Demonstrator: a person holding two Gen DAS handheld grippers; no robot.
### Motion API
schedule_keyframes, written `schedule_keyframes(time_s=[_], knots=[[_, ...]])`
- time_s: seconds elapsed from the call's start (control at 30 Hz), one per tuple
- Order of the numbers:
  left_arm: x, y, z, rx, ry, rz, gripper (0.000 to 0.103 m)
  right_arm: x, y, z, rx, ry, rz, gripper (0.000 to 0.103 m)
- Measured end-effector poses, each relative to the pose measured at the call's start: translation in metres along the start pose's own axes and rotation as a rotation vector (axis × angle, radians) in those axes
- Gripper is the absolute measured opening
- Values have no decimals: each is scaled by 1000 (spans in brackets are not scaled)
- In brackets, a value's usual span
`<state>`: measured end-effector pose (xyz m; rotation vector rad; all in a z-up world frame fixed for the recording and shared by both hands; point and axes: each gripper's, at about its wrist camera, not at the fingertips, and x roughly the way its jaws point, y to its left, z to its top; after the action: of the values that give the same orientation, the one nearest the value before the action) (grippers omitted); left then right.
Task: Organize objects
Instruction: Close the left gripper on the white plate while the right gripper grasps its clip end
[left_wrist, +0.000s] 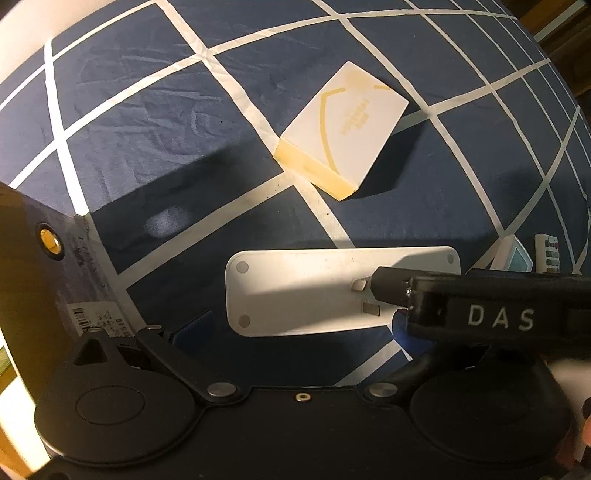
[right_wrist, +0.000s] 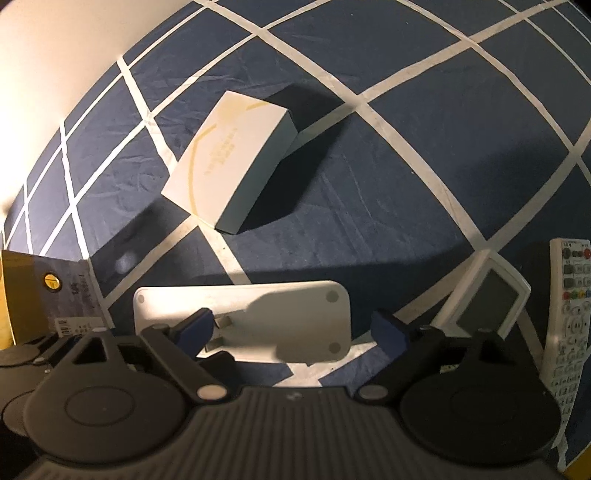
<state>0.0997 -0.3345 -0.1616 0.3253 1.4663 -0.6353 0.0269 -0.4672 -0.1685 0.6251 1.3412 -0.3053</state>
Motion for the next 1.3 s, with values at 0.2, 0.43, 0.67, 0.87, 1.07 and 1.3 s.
schedule_keyframes(time_s=[0.2, 0.43, 0.67, 0.87, 1.07, 1.3], knots=[[7, 0, 3, 5, 14, -16, 103, 7, 2, 2, 7, 24, 15, 82], [12, 2, 6, 2, 29, -20, 103, 7, 2, 4, -6, 21, 11, 82], [16, 1, 6, -8, 34, -27, 100, 8, 3, 4, -18, 21, 7, 82], [16, -1, 7, -4, 28, -23, 97, 7, 4, 4, -27, 20, 6, 81], [16, -1, 7, -10, 28, -24, 96, 6, 3, 4, -29, 22, 7, 81], [15, -2, 8, -7, 30, -27, 97, 5, -1, 3, -4, 21, 15, 81]])
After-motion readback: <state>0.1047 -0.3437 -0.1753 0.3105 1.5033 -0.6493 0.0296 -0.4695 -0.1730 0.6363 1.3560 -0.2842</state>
